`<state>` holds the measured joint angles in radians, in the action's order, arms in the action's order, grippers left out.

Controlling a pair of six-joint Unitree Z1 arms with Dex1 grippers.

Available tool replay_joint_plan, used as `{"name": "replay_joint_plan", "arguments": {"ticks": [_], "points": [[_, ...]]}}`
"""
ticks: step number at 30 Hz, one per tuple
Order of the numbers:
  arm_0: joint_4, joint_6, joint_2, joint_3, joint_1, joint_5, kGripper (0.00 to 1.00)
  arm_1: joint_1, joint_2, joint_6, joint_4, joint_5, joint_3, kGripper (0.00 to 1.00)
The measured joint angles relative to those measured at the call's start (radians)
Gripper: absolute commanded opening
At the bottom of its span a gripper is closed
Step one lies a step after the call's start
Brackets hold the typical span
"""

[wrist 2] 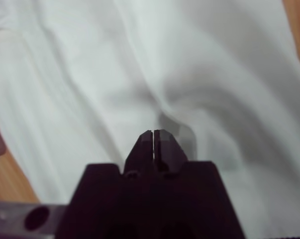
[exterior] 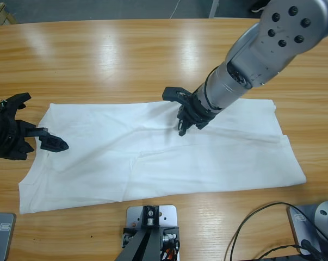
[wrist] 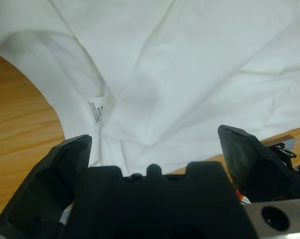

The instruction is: Fold clothes

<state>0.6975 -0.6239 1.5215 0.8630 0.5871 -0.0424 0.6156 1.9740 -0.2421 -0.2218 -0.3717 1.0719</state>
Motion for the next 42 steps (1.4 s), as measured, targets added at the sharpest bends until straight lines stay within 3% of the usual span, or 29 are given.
{"name": "replay_joint_plan", "arguments": {"ticks": [1,2,3,12,20,29,34,36,39,40,42], "points": [[-0.001,0.000,0.000,-0.001,0.000,0.000,1.000,0.004,-0.009,0.001,0.000,0.000,-0.002,0.430],[-0.003,0.000,0.000,-0.003,0.000,0.000,1.000,0.010,-0.016,0.003,0.000,0.000,-0.003,0.587],[-0.004,0.000,0.001,-0.005,0.000,0.000,1.000,0.014,-0.022,0.007,0.000,0.003,-0.005,0.643],[-0.017,0.000,0.006,-0.008,0.010,0.000,1.000,0.024,-0.084,0.040,0.088,0.171,-0.088,0.665],[-0.021,0.000,0.019,-0.008,0.012,0.000,1.000,0.024,-0.081,0.044,0.186,0.192,-0.161,0.660],[-0.051,-0.011,0.043,-0.008,0.016,0.000,1.000,0.024,-0.080,0.044,0.191,0.223,-0.150,0.660],[-0.072,-0.016,0.050,-0.008,0.018,0.000,1.000,0.024,-0.058,0.044,0.206,0.223,-0.148,0.604],[-0.083,-0.018,0.053,-0.009,0.018,0.000,1.000,0.024,-0.045,0.044,0.209,0.221,-0.139,0.432],[-0.091,-0.019,0.059,-0.012,0.018,0.000,1.000,0.024,-0.023,0.044,0.209,0.221,-0.125,0.069],[-0.093,-0.019,0.061,-0.013,0.018,0.000,1.000,0.024,-0.018,0.044,0.209,0.221,-0.117,0.000],[-0.095,-0.019,0.063,-0.013,0.018,0.000,1.000,0.024,-0.014,0.044,0.209,0.220,-0.103,0.000]]}}
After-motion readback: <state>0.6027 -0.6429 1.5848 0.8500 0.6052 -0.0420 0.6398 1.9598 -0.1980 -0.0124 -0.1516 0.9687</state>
